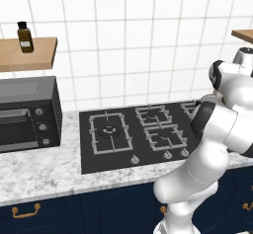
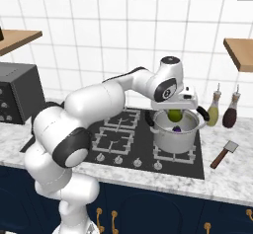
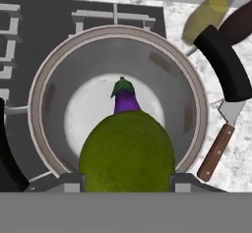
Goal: Put the eggplant and lime in the pot. Retrieve the spatula and lightly stir the vegetables in the pot.
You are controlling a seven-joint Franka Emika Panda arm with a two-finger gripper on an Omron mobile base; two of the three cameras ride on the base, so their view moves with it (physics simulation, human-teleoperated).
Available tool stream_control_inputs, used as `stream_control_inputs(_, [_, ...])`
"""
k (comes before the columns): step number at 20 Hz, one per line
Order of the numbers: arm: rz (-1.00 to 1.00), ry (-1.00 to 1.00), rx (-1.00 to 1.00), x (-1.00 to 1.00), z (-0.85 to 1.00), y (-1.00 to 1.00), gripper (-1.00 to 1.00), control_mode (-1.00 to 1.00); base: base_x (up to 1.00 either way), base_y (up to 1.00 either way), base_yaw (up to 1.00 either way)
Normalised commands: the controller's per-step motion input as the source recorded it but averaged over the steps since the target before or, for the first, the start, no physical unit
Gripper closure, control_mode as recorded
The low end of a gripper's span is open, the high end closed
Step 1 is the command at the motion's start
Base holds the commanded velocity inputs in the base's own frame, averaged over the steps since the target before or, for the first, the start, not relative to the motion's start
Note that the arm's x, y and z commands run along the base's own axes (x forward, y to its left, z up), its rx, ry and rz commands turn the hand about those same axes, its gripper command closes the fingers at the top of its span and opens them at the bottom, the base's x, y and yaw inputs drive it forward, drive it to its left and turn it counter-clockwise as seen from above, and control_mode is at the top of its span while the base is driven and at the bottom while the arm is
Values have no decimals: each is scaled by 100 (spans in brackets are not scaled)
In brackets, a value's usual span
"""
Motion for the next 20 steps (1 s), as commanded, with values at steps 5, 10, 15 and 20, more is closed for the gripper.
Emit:
stream_control_inputs(5, [0,0,0,9,-19,1,100,-100,0,0,0])
stream_control_inputs(10, [0,0,0,9,-19,0,100,-100,0,0,0])
stream_control_inputs(15, [0,0,0,13,-8,0,100,-100,0,0,0])
stream_control_inputs(20, [0,0,0,13,-11,0,100,-100,0,0,0])
